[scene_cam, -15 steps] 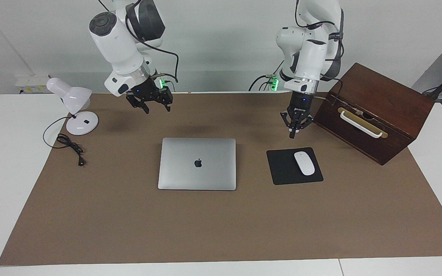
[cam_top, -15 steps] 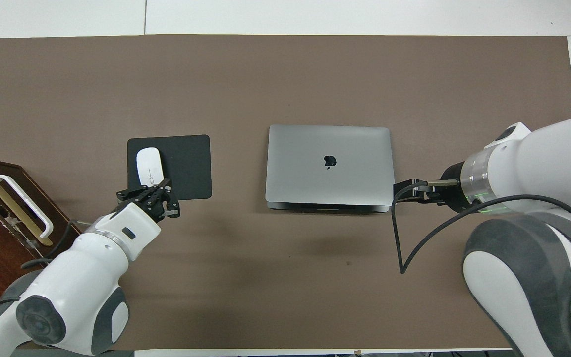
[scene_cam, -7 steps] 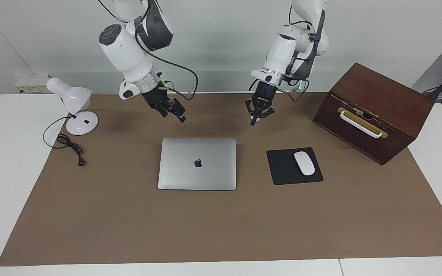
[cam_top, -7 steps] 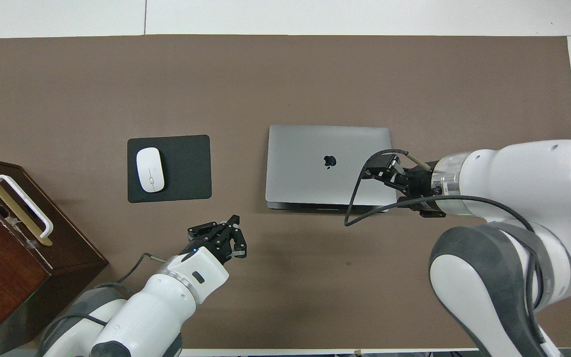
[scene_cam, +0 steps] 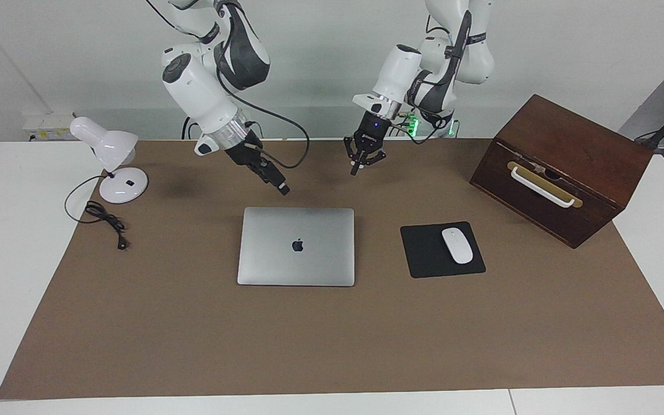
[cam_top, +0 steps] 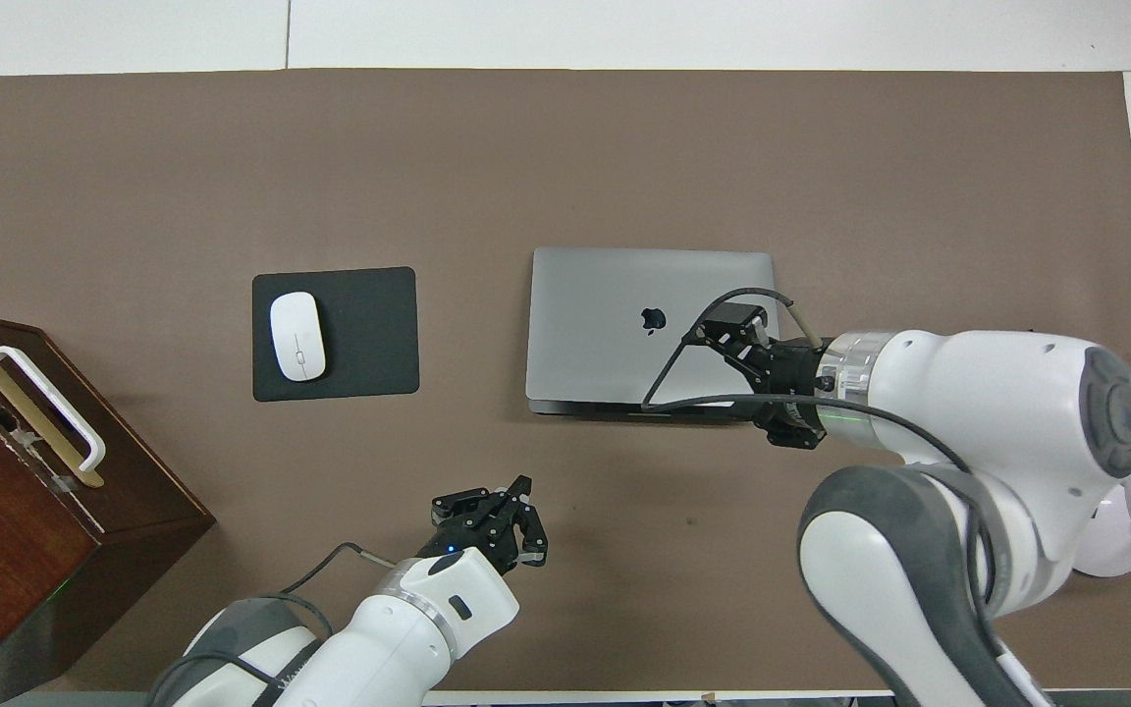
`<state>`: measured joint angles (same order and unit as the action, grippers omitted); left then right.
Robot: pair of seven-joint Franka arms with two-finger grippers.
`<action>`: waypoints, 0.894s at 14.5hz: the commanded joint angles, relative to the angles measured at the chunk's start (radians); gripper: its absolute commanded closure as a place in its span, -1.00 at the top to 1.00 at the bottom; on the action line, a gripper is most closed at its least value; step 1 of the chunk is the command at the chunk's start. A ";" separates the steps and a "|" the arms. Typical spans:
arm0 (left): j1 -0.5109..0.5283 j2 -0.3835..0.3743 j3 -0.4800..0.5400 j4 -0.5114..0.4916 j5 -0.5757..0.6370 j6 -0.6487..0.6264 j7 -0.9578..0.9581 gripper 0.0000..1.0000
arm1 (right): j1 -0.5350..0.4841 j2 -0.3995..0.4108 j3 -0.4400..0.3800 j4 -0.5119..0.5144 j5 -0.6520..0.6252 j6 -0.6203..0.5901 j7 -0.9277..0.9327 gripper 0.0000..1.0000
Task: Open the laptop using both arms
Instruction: 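Move the right gripper to the laptop front while the left gripper advances, then bring the left gripper to the laptop front edge beside the right gripper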
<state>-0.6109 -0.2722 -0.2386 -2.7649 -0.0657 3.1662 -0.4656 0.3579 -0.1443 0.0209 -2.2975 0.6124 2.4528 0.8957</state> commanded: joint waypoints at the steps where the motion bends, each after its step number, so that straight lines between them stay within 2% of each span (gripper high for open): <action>1: -0.010 -0.004 -0.010 -0.029 -0.017 0.001 -0.010 -1.00 | 0.046 0.006 -0.001 -0.073 0.117 0.155 0.026 1.00; 5: -0.006 0.094 -0.008 0.004 -0.020 0.061 -0.011 -1.00 | 0.055 0.031 -0.001 -0.077 0.254 0.221 0.011 1.00; 9: 0.000 0.151 -0.008 0.028 -0.023 0.110 -0.011 -1.00 | 0.147 0.097 -0.001 -0.103 0.300 0.395 0.008 1.00; 13: 0.023 0.224 -0.004 0.100 -0.022 0.109 -0.004 -1.00 | 0.145 0.107 -0.001 -0.102 0.386 0.416 -0.064 1.00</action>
<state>-0.6065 -0.1068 -0.2405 -2.7110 -0.0714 3.2551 -0.4767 0.5111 -0.0305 0.0220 -2.3962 0.9382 2.8551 0.8975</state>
